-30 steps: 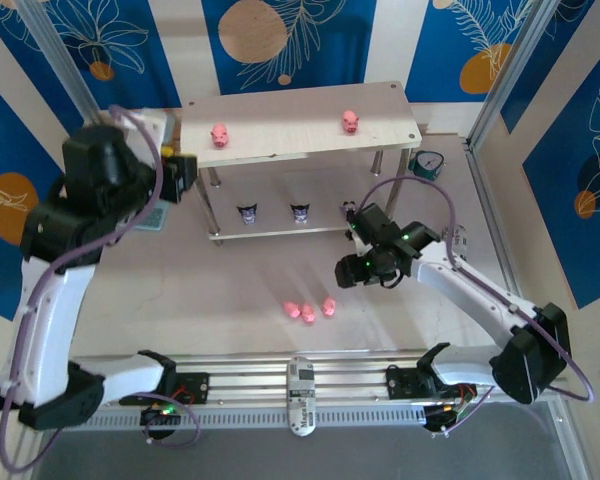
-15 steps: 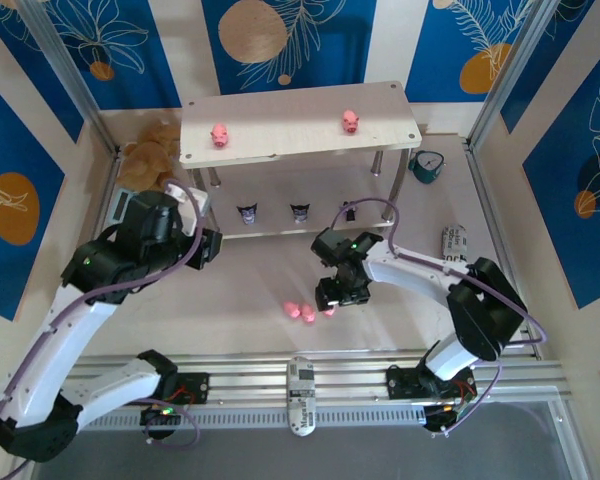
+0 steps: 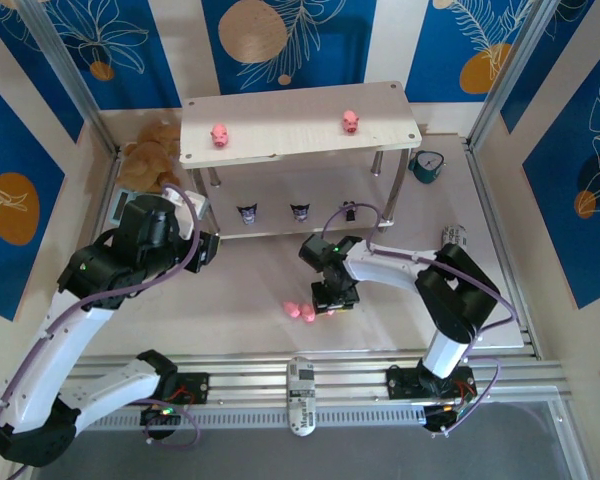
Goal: Place and organize the plastic toys onto the shelf
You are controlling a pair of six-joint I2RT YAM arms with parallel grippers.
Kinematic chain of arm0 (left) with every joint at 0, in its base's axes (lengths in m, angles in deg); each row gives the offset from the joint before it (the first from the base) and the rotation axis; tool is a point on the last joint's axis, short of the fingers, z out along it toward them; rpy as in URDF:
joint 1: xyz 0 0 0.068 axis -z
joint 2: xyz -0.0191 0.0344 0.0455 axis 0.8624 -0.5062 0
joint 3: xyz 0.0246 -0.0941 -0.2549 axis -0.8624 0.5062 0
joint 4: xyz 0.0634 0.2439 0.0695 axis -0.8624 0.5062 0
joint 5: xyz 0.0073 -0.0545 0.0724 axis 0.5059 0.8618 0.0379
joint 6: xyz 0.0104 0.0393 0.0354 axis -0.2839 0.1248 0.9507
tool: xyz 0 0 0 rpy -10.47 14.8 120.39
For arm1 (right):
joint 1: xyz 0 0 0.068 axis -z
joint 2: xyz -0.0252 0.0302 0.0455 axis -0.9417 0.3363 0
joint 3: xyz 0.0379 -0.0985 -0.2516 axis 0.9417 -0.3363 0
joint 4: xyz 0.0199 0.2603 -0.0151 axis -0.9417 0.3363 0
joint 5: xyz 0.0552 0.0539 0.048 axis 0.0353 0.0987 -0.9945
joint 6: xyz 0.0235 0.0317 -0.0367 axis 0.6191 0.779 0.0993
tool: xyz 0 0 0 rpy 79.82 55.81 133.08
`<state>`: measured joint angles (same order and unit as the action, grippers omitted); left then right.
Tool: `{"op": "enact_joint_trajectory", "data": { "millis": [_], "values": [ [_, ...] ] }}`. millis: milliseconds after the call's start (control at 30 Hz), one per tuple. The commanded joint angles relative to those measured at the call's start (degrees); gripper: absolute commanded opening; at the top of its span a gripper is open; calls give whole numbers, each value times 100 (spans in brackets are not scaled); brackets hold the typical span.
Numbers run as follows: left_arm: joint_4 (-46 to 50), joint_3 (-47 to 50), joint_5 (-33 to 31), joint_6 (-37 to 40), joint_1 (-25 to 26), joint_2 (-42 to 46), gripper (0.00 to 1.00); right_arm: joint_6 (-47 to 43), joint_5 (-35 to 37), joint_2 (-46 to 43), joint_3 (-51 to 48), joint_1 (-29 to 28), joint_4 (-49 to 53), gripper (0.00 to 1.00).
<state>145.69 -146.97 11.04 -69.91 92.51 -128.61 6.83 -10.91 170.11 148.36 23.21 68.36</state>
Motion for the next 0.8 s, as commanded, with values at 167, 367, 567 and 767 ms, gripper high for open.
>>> {"op": "enact_joint_trajectory", "data": {
  "millis": [167,367,567,767],
  "values": [
    [77,45,-232,190,2,74,48,22,359,94,107,-2,-46,9],
    [42,72,-143,195,-25,0,48,-213,649,-568,305,-11,591,0],
    [49,-146,9,123,-36,-162,48,-691,1047,-1709,1531,247,2069,0],
    [182,-568,228,19,-48,-441,48,-1610,1749,-2180,3761,934,3093,0]
  ]
}}
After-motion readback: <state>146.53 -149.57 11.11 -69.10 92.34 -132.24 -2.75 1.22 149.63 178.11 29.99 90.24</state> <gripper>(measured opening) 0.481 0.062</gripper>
